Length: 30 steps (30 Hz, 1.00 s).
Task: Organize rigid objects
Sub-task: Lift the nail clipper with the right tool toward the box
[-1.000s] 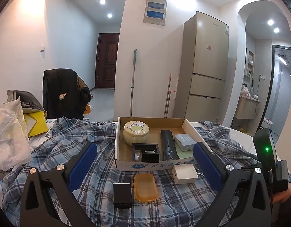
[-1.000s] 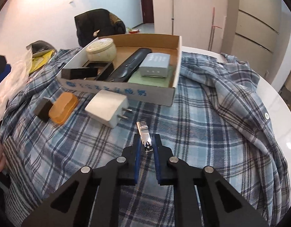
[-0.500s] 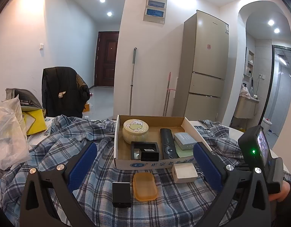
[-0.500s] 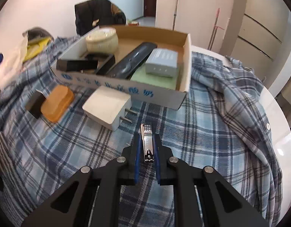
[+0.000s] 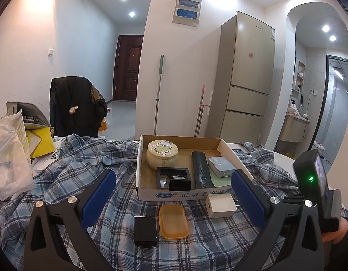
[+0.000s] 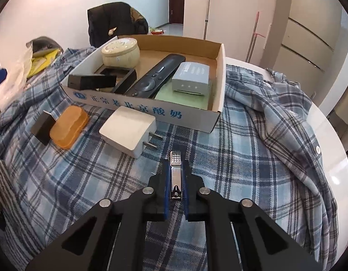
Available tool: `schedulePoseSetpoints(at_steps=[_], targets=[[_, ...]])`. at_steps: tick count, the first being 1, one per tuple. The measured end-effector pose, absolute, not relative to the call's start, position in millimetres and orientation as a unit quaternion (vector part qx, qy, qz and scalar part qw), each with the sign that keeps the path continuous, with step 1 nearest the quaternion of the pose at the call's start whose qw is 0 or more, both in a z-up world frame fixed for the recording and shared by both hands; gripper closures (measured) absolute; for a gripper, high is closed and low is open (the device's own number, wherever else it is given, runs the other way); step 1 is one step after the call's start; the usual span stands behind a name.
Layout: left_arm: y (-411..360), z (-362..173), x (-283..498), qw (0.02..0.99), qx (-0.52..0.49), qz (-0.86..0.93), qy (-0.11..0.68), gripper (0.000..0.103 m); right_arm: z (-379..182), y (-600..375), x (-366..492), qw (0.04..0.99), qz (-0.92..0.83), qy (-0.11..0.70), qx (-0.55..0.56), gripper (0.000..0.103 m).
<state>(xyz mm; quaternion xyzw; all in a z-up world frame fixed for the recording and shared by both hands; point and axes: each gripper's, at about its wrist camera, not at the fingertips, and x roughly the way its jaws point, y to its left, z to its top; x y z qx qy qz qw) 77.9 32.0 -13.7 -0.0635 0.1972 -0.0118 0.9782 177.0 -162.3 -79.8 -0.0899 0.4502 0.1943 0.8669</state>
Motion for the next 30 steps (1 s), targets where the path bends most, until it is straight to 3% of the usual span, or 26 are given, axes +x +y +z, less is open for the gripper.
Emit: schedulePoseSetpoints(at_steps=[22, 30], targets=[[31.8, -15.3, 81.2, 0.976, -0.069, -0.007, 0.207, 0.0, -85.1, -172.0, 171.2, 0.853, 0.187, 0.484, -0.058, 0.095], [31.6, -16.0, 81.3, 0.976, -0.07, -0.007, 0.207, 0.0, -78.0, -174.7, 164.5, 0.875, 0.179, 0.448, -0.054, 0.095]])
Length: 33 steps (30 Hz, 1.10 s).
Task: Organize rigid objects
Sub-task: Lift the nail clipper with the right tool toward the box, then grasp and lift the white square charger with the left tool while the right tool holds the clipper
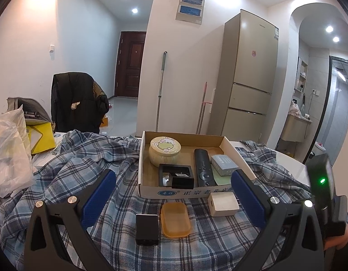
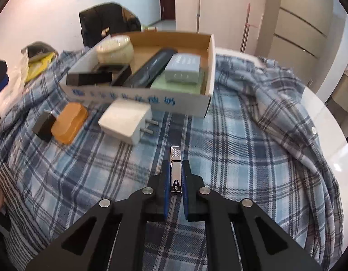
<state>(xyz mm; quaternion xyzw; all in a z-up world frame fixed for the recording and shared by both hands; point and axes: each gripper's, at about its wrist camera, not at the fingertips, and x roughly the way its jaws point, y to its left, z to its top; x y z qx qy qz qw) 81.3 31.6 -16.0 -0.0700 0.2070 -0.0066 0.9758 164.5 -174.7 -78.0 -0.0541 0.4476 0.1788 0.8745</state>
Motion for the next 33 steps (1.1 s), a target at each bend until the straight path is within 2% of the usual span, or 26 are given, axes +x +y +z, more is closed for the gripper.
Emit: schedulePoseSetpoints(at_steps=[8, 14, 17, 22, 31, 33], targets=[[37.2, -16.6, 78.9, 0.977, -0.077, 0.011, 0.198, 0.0, -46.4, -194.7, 149.1, 0.922, 0.166, 0.35, -0.017, 0.095], [26.3, -12.7, 82.0, 0.977, -0.05, 0.019, 0.207, 0.0, -40.3, -207.8, 150.4, 0.935, 0.132, 0.33, -0.002, 0.095], [12.8, -10.2, 95.1, 0.971, -0.035, 0.007, 0.238, 0.0, -40.8, -212.7, 153.8, 0.933, 0.131, 0.336, 0.012, 0.095], [-16.4, -22.3, 136.2, 0.935, -0.022, -0.028, 0.352, 0.0, -43.0, -216.4, 153.0, 0.932, 0.127, 0.338, 0.014, 0.095], [-52.3, -54.1, 175.0, 0.901, -0.016, -0.046, 0.43, 0.0, -44.8, -218.9, 154.0, 0.929, 0.131, 0.345, 0.022, 0.095], [-57.3, -56.8, 181.6, 0.9, -0.01, -0.052, 0.432, 0.008, -47.0, -219.1, 155.1, 0.927, 0.133, 0.351, 0.025, 0.095]])
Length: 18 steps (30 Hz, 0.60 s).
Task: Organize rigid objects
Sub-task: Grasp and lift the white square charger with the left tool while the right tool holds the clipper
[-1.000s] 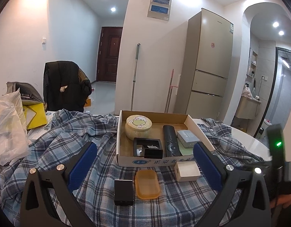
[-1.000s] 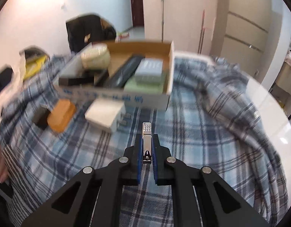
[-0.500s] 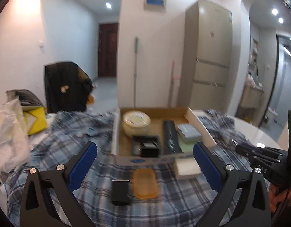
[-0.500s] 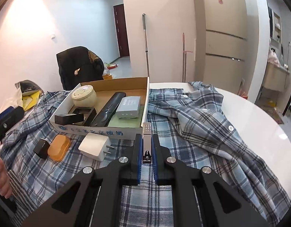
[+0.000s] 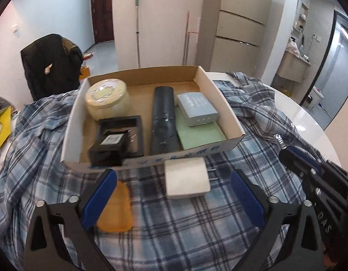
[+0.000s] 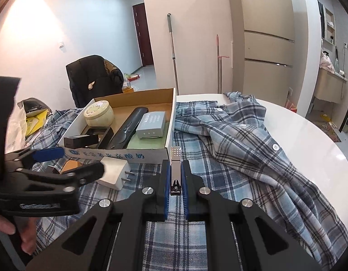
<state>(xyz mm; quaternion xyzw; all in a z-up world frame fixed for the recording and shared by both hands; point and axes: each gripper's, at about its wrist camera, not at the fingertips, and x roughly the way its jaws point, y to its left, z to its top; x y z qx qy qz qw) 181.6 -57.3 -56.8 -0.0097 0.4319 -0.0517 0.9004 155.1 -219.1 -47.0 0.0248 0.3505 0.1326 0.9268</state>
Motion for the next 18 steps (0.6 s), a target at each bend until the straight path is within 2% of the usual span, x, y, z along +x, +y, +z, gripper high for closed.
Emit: schedulePoseSetpoints(at_steps=[5, 8, 15, 18], targets=[[-67.5, -63.0, 187.6, 0.895, 0.009, -0.063, 0.442, 0.012, -48.9, -217.7, 156.2, 0.925, 0.134, 0.356, 0.024, 0.095], [-72.0, -71.5, 193.8, 0.887, 0.017, -0.065, 0.457, 0.03, -49.4, -217.0, 155.8, 0.924, 0.136, 0.356, 0.023, 0.095], [-71.8, -84.8, 203.0, 0.878, 0.016, -0.067, 0.473, 0.031, -49.7, -216.0, 156.1, 0.923, 0.14, 0.359, 0.022, 0.095], [-70.5, -88.3, 205.3, 0.877, 0.011, -0.072, 0.475, 0.037, -49.6, -214.8, 156.0, 0.922, 0.142, 0.359, 0.02, 0.095]])
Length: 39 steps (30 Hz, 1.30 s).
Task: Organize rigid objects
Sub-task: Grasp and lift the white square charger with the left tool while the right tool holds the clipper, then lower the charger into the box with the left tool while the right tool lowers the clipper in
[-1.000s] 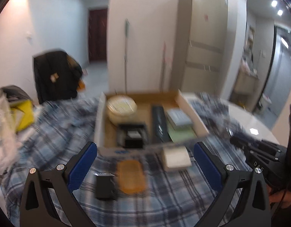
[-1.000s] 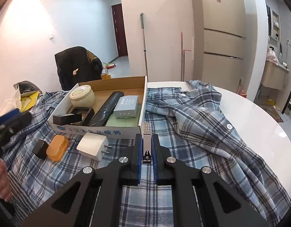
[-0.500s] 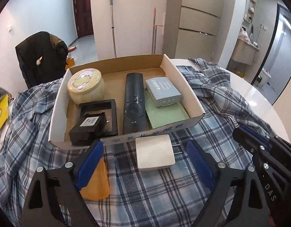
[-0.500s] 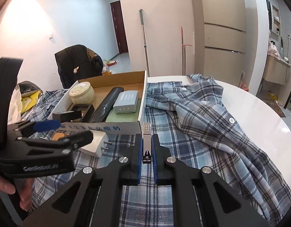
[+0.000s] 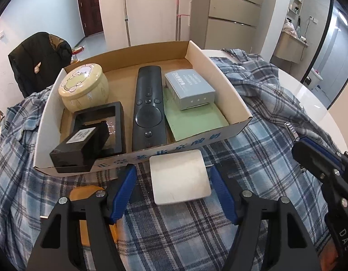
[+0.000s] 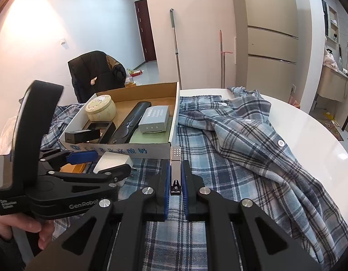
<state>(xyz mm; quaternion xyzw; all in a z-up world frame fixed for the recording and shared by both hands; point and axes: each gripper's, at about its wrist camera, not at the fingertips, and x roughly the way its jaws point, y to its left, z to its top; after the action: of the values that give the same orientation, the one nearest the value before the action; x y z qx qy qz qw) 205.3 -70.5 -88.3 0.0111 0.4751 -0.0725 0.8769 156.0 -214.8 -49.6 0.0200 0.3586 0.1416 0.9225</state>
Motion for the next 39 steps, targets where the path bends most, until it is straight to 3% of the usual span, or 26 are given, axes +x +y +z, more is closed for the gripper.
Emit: schedulePoseSetpoints(at_steps=[2, 6, 24, 39], targets=[[-68.3, -86.5, 205.1, 0.876, -0.002, -0.083, 0.475, 0.047, -50.0, -215.1, 156.2, 0.922, 0.141, 0.36, 0.02, 0.095], [-68.3, -84.5, 201.4, 0.876, 0.006, -0.077, 0.476, 0.049, -49.3, -216.2, 155.8, 0.922, 0.139, 0.36, 0.024, 0.095], [-29.8, -50.1, 113.2, 0.896, -0.015, -0.094, 0.434, 0.05, -50.1, -216.7, 156.5, 0.922, 0.138, 0.361, 0.023, 0.095], [-2.6, -6.4, 102.4, 0.924, -0.006, -0.061, 0.378, 0.05, -29.4, -222.5, 163.1, 0.923, 0.137, 0.356, 0.058, 0.095]])
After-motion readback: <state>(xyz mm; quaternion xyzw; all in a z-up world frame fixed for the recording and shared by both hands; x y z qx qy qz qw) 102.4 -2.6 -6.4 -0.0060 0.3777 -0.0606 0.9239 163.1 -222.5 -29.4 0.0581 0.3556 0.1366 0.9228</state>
